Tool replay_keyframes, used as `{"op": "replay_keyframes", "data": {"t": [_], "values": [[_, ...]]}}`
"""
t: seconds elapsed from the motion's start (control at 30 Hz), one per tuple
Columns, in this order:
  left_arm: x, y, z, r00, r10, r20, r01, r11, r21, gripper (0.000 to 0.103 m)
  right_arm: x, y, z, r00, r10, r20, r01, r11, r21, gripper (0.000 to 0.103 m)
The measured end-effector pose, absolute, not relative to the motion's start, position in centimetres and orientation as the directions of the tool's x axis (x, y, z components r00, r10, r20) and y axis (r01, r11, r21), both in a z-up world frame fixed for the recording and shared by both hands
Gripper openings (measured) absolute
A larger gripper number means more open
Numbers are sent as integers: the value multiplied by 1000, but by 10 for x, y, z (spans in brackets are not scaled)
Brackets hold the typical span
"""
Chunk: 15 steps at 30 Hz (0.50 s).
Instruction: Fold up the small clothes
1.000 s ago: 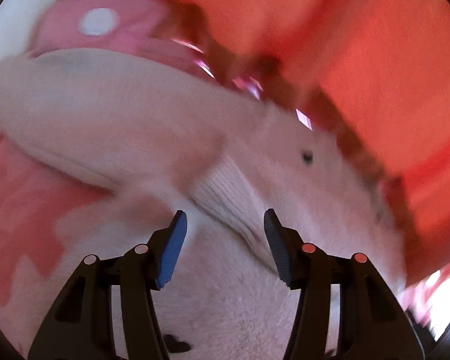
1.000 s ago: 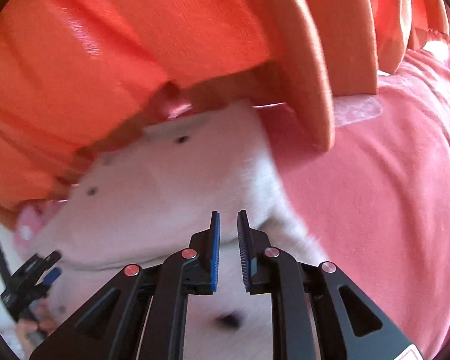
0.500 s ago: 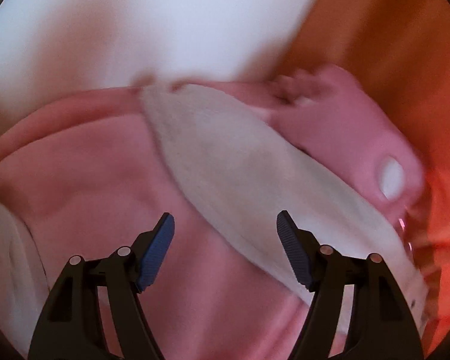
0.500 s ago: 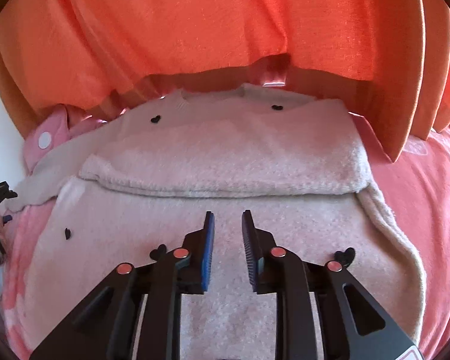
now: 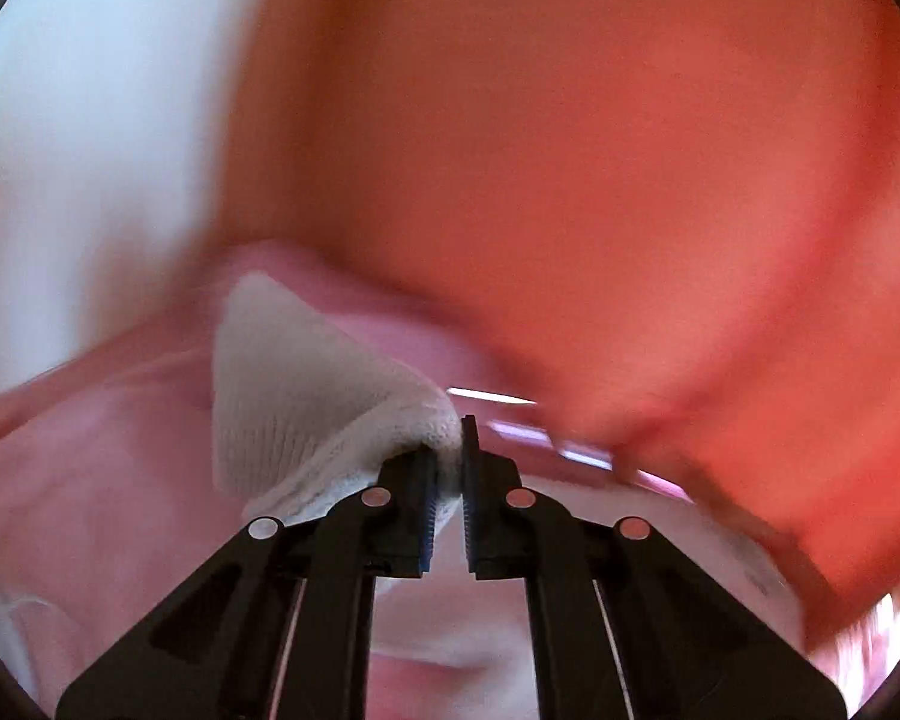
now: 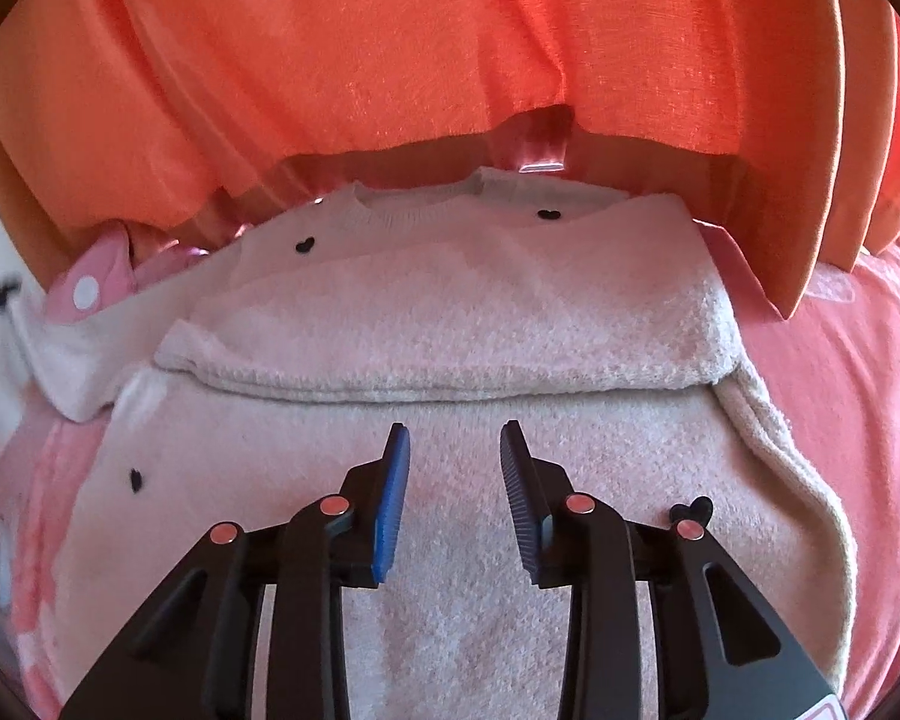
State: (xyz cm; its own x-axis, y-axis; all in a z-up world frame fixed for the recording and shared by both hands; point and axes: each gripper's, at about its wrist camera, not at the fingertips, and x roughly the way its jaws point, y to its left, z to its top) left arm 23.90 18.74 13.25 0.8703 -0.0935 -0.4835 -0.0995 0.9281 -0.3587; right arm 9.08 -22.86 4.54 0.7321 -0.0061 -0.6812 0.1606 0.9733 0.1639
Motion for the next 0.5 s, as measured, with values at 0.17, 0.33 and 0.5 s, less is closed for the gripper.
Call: {"op": "replay_keyframes", "data": {"t": [0.17,0.33,0.5], "values": [[222,16,108,747,-410,-523,189,886,-424,11,88,-238,48,736,-22,-677,183,969,168,40],[207,-63,18,616,-414,-671,153,898,-414,45,91,-265,42,714,-54,-698,230,960,161,45],[195,-8,5,640,-338,-690,14,903,-430,51,94,-283,39,716,-37,-697,229,956,184,50]]}}
